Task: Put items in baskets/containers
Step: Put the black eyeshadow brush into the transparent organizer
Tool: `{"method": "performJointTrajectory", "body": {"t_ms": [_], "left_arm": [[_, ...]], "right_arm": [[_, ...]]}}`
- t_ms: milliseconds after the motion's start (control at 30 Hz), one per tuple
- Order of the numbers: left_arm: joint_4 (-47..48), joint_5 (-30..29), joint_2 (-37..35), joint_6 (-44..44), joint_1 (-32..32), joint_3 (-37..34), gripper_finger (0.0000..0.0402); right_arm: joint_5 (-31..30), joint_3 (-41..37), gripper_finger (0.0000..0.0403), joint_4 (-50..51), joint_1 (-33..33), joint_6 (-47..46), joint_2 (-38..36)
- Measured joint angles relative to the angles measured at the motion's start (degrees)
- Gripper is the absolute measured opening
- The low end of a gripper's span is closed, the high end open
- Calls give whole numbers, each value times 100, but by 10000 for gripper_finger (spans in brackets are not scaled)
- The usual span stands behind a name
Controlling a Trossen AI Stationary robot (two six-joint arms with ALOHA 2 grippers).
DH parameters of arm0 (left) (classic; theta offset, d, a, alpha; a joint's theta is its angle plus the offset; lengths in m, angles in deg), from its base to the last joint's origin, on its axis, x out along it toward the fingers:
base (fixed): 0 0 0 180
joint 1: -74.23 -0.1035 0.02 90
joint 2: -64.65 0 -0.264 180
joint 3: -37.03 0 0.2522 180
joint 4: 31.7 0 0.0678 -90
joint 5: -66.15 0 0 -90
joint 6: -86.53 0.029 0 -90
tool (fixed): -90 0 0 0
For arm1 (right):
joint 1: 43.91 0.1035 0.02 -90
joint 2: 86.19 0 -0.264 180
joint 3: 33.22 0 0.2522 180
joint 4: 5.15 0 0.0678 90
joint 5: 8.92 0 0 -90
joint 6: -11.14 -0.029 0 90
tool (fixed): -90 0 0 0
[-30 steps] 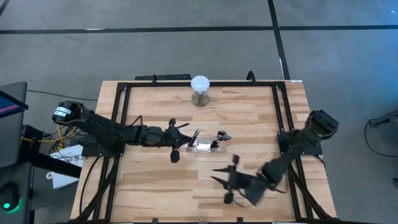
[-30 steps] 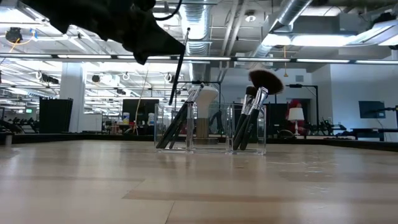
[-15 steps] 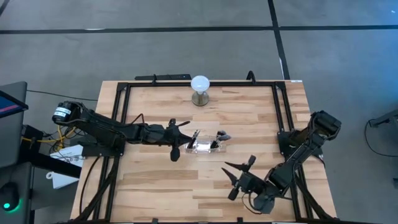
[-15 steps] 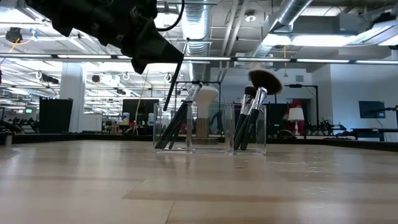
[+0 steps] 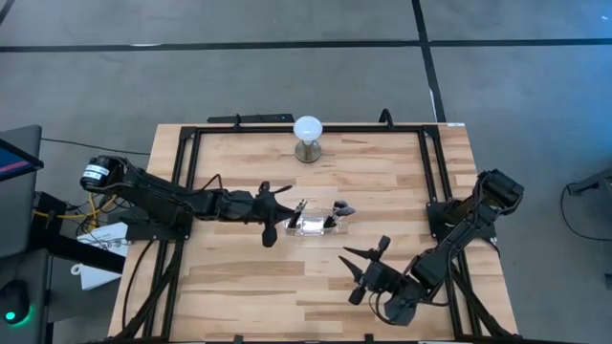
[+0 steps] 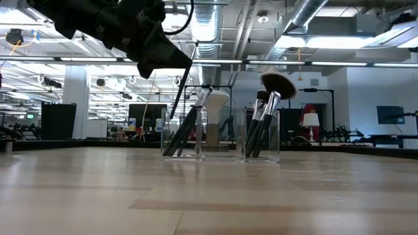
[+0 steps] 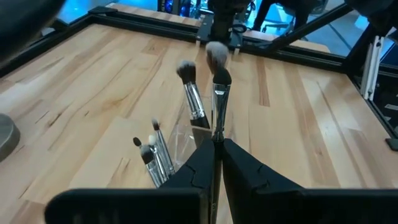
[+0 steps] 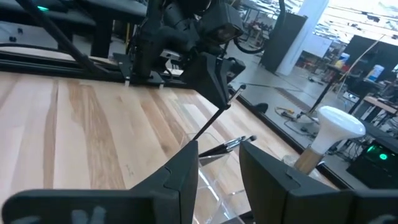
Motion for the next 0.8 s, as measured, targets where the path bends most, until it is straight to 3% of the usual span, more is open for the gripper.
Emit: {"method": "performJointTrajectory", "body": {"t_ms": [800], "left_arm": [[73, -403, 0, -340, -189, -317, 22]], "right_arm": [[35, 0, 107, 6, -30, -11, 2]]}}
